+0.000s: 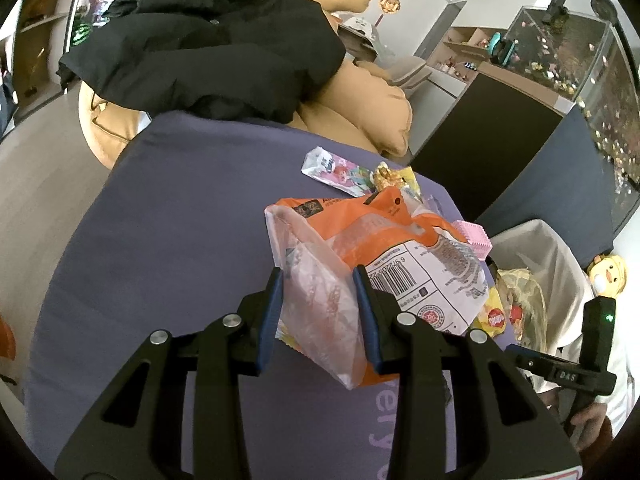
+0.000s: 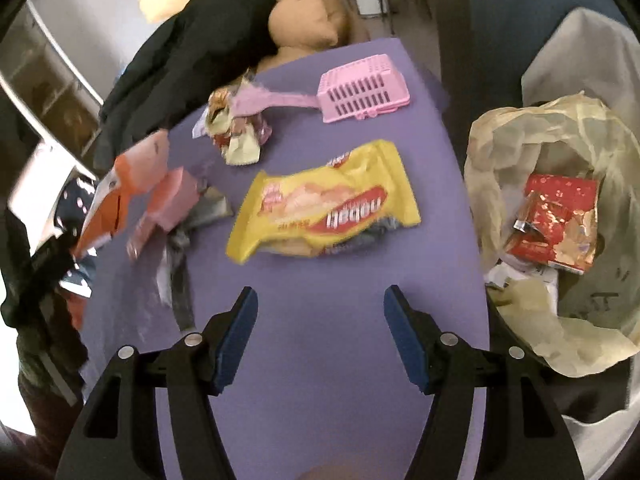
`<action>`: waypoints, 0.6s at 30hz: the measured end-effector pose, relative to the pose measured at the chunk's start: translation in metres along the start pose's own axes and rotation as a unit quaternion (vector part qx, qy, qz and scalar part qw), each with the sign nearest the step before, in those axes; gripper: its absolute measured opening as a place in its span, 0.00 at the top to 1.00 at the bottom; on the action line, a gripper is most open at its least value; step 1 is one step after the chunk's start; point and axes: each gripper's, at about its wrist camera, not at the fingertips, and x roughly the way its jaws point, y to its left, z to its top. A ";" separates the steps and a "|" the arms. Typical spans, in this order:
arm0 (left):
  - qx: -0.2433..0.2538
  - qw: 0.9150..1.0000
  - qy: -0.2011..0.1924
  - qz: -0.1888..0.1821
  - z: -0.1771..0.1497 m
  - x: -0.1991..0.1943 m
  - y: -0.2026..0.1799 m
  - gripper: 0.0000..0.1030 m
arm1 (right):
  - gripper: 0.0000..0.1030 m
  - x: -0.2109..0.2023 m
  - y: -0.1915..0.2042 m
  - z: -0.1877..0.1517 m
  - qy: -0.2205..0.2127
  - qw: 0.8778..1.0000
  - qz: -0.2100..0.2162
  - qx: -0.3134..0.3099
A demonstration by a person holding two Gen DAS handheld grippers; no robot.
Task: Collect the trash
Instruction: 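Grasp the orange chip bag with the left tool while the right tool nears the nabati pack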
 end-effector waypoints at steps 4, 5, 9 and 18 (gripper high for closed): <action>-0.002 1.000 0.001 0.001 0.001 0.002 0.000 0.68 | 0.40 0.015 -0.001 0.025 -0.008 1.000 0.007 0.010; -0.001 1.000 0.002 0.001 0.001 0.003 0.000 0.68 | 0.40 0.017 -0.003 0.032 -0.008 1.000 0.009 0.012; 0.001 1.000 0.009 0.004 0.003 0.008 -0.001 0.68 | 0.40 0.037 -0.003 0.066 -0.001 1.000 0.009 0.001; 0.009 1.000 0.014 0.002 0.009 0.022 -0.006 0.68 | 0.24 0.058 0.027 0.074 0.010 0.994 -0.049 -0.099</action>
